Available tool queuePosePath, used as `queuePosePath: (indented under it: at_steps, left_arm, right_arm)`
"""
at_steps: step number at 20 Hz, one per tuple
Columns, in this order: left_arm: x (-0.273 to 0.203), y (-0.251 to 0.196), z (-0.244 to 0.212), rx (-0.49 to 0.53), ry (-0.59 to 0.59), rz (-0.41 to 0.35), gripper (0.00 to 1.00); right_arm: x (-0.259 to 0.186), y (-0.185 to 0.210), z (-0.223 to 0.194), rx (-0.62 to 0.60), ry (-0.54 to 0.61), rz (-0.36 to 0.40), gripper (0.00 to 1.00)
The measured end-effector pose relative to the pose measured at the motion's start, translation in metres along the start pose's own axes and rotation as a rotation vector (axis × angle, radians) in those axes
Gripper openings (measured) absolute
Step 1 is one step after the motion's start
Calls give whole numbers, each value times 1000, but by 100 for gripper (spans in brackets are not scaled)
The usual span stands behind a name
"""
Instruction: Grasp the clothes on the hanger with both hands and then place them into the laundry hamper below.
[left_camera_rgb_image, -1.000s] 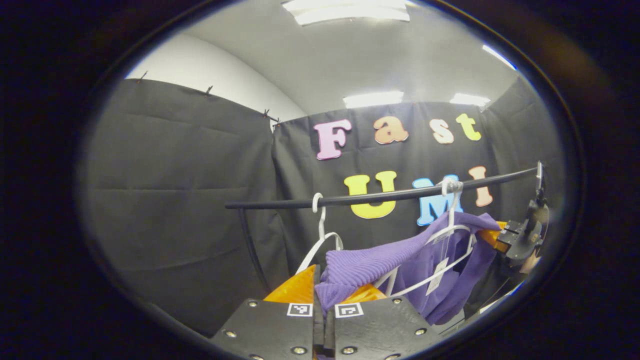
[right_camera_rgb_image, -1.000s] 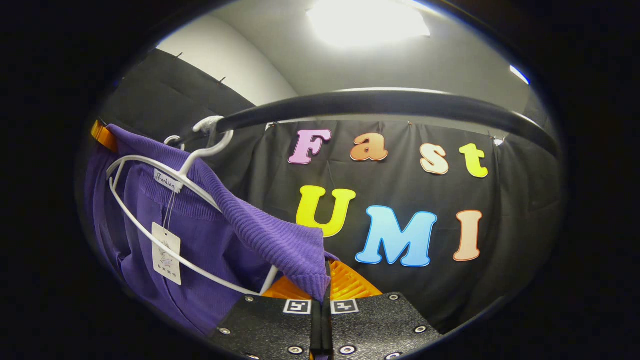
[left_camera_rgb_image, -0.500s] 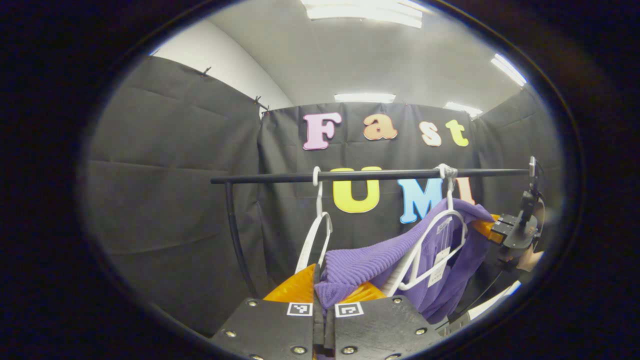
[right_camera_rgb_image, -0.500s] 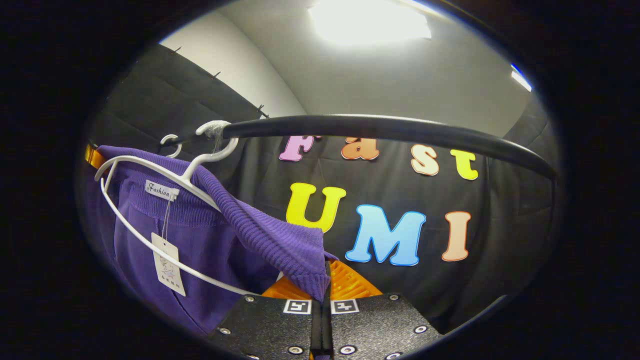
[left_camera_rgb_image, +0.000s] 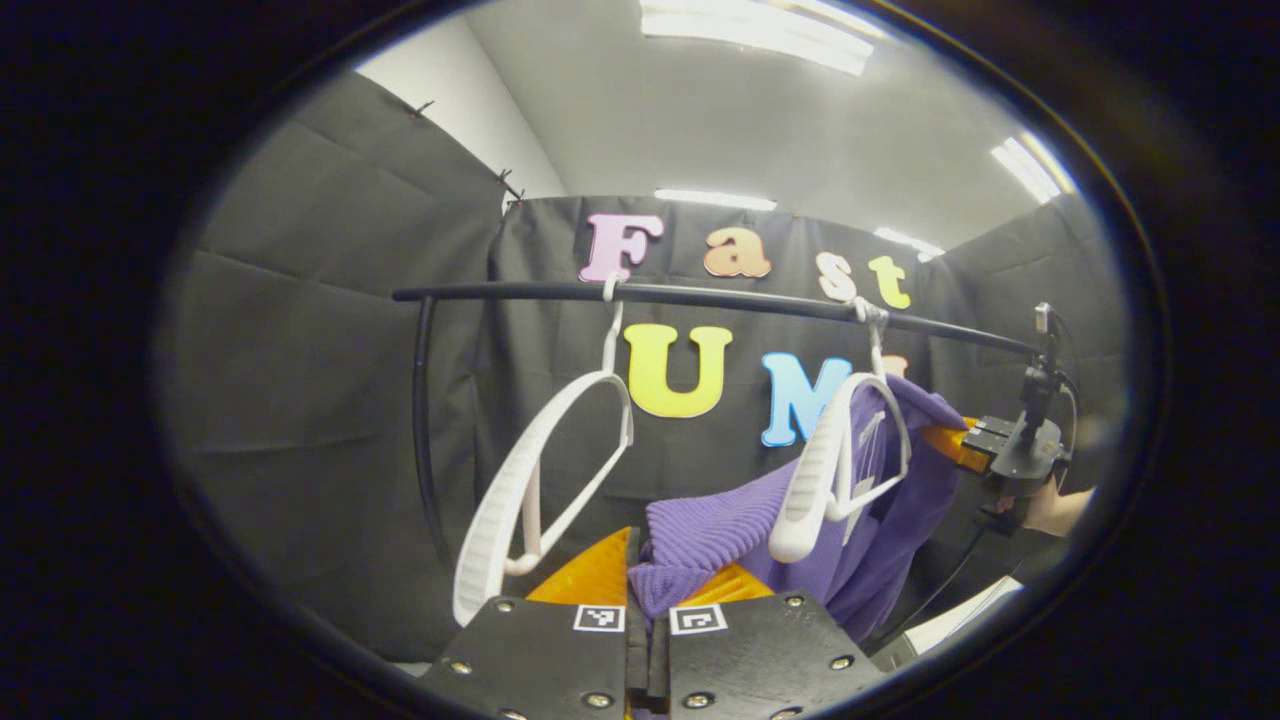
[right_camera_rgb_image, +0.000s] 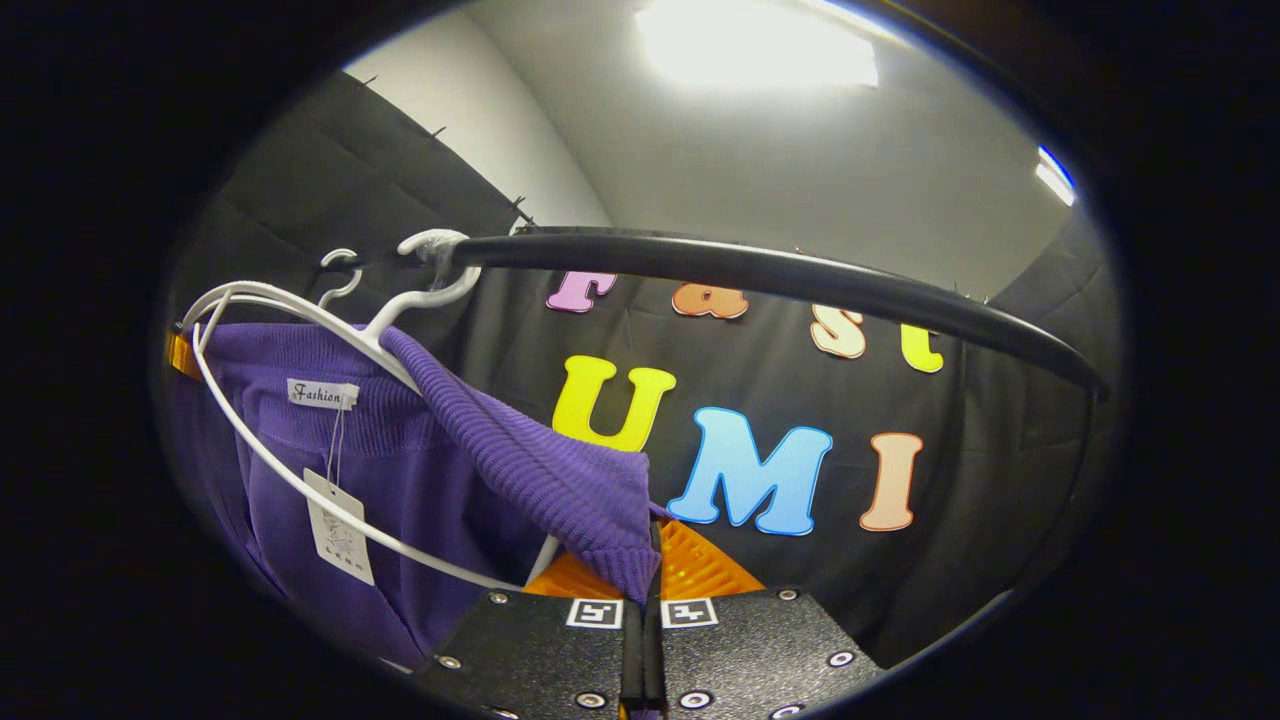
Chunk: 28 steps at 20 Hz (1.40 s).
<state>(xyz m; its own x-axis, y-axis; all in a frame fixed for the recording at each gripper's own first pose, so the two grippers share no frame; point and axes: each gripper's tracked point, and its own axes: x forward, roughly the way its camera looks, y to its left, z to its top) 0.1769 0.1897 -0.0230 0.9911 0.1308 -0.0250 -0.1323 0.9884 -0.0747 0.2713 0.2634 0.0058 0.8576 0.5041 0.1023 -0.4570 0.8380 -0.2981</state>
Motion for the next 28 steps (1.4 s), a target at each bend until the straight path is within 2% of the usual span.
queuePosePath:
  at_steps: [5,6,9,10,11,12,14,15,18,20,21,24,27,28]
  left_arm:
    - [14,-32,-18,-35,6,-21,2]
    - [16,-37,-22,-35,10,-23,7]
    - [29,-54,-30,-42,22,-31,7]
    - [31,-58,-31,-43,24,-32,2]
    - [32,-61,-34,-46,28,-31,7]
    - [34,-63,-36,-52,29,-26,2]
    - [37,-68,-40,-70,37,-11,2]
    - [39,-71,-40,-77,35,-11,7]
    - [44,-85,-41,-77,35,-11,7]
    - [51,-94,-42,-71,38,-11,7]
    - [52,-99,-43,-76,40,-13,2]
    - [55,-104,-47,-84,50,-12,7]
    - [58,-116,-48,-81,54,-10,7]
    - [60,-120,-48,-80,53,-5,2]
  right_arm:
    - [3,-19,-10,-3,22,-35,0]
    - [3,-23,-13,-2,28,-46,0]
    - [3,-37,-26,14,54,-63,0]
    - [3,-40,-28,12,54,-65,0]
    - [1,-43,-27,0,52,-69,0]
    - [2,-46,-28,-17,50,-76,0]
    - [1,-51,-32,-39,54,-84,0]
    - [1,-55,-36,-37,60,-89,0]
    - [-2,-66,-44,-15,79,-100,0]
    - [-6,-71,-49,-9,85,-97,0]
    - [-7,-72,-53,-13,90,-93,0]
    - [-14,-77,-64,-28,107,-82,0]
    - [-22,-85,-74,-60,118,-80,0]
    - [-23,-86,-80,-59,127,-77,0]
